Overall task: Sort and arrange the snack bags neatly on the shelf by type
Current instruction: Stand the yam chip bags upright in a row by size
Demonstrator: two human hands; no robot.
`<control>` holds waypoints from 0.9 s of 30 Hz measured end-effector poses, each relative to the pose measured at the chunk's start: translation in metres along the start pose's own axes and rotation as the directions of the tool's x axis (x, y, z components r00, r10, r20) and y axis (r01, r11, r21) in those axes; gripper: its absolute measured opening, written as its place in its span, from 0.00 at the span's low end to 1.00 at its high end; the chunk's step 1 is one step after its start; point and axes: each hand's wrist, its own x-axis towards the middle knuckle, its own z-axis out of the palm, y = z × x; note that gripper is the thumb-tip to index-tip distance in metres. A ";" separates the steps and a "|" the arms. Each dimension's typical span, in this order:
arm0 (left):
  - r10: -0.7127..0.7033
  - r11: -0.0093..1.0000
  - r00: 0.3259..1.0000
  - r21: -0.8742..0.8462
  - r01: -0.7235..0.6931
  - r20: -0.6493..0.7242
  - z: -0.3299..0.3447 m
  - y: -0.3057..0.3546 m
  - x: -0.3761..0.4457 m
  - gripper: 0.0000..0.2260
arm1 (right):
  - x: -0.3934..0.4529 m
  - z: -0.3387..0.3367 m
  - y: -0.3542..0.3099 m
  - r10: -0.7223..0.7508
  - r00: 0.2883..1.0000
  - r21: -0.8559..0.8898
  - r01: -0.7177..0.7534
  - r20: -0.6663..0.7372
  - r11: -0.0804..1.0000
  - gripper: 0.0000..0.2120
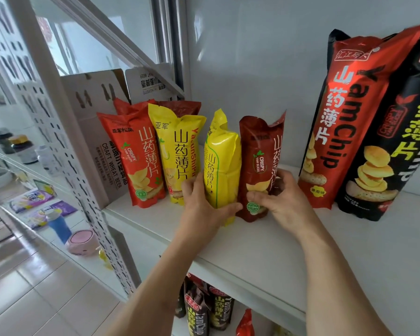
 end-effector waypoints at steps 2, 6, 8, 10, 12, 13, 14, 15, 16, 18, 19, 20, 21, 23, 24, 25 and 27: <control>-0.004 1.000 0.999 -0.024 0.003 -0.038 -0.007 -0.007 -0.006 0.46 | -0.002 0.003 -0.003 -0.006 1.000 0.027 0.005 0.029 1.000 0.40; -0.054 0.987 0.997 -0.156 0.046 -0.047 -0.033 -0.019 -0.024 0.43 | -0.003 0.013 -0.009 -0.020 0.998 0.036 0.018 0.066 0.999 0.35; -0.058 0.988 0.996 -0.147 0.049 -0.063 -0.044 -0.026 -0.029 0.42 | -0.002 0.023 -0.011 -0.021 0.996 0.015 0.020 0.089 1.000 0.30; -0.063 0.993 0.996 -0.103 0.056 -0.068 -0.052 -0.029 -0.032 0.44 | -0.001 0.035 -0.012 -0.033 0.994 0.003 0.033 0.107 0.999 0.27; -0.065 0.998 0.994 -0.033 0.063 -0.084 -0.057 -0.031 -0.030 0.47 | 0.000 0.046 -0.013 -0.051 0.991 -0.018 0.054 0.125 0.998 0.30; -0.064 0.998 0.994 -0.011 0.063 -0.091 -0.060 -0.032 -0.028 0.48 | 0.001 0.050 -0.014 -0.058 0.989 -0.026 0.062 0.133 0.998 0.34; -0.065 0.998 0.993 -0.005 0.065 -0.098 -0.064 -0.033 -0.025 0.47 | 0.003 0.054 -0.014 -0.062 0.988 -0.030 0.067 0.142 0.997 0.36; -0.071 0.998 0.992 -0.010 0.070 -0.104 -0.068 -0.035 -0.023 0.46 | 0.005 0.057 -0.015 -0.065 0.987 -0.031 0.070 0.150 0.997 0.36; -0.075 0.997 0.991 -0.015 0.074 -0.108 -0.072 -0.038 -0.020 0.43 | 0.007 0.060 -0.015 -0.064 0.986 -0.032 0.070 0.154 0.997 0.36; -0.075 0.997 0.991 -0.030 0.072 -0.112 -0.080 -0.046 -0.013 0.37 | 0.010 0.065 -0.015 -0.057 0.987 -0.025 0.061 0.147 0.998 0.37; -0.075 0.997 0.991 -0.038 0.071 -0.113 -0.084 -0.049 -0.011 0.35 | 0.012 0.067 -0.015 -0.052 0.988 -0.024 0.056 0.143 0.998 0.37; -0.074 0.997 0.991 -0.043 0.070 -0.110 -0.087 -0.052 -0.008 0.34 | 0.013 0.070 -0.015 -0.045 0.989 -0.027 0.050 0.140 0.998 0.37; -0.073 0.997 0.992 -0.040 0.069 -0.104 -0.090 -0.053 -0.006 0.33 | 0.014 0.072 -0.016 -0.035 0.990 -0.024 0.039 0.139 0.999 0.37; -0.066 0.998 0.995 -0.017 0.065 -0.076 -0.096 -0.054 -0.002 0.29 | 0.015 0.078 -0.019 -0.022 0.991 -0.020 0.025 0.131 0.999 0.37; -0.066 0.998 0.996 -0.006 0.065 -0.059 -0.098 -0.055 0.000 0.27 | 0.016 0.080 -0.020 -0.016 0.992 -0.022 0.019 0.124 1.000 0.36; -0.062 0.998 0.997 -0.002 0.062 -0.051 -0.100 -0.056 0.002 0.27 | 0.016 0.083 -0.021 -0.012 0.993 -0.022 0.014 0.115 1.000 0.35; -0.039 0.999 0.998 0.003 0.040 -0.050 -0.103 -0.060 0.006 0.29 | 0.016 0.088 -0.023 -0.006 0.996 -0.029 0.009 0.094 1.000 0.34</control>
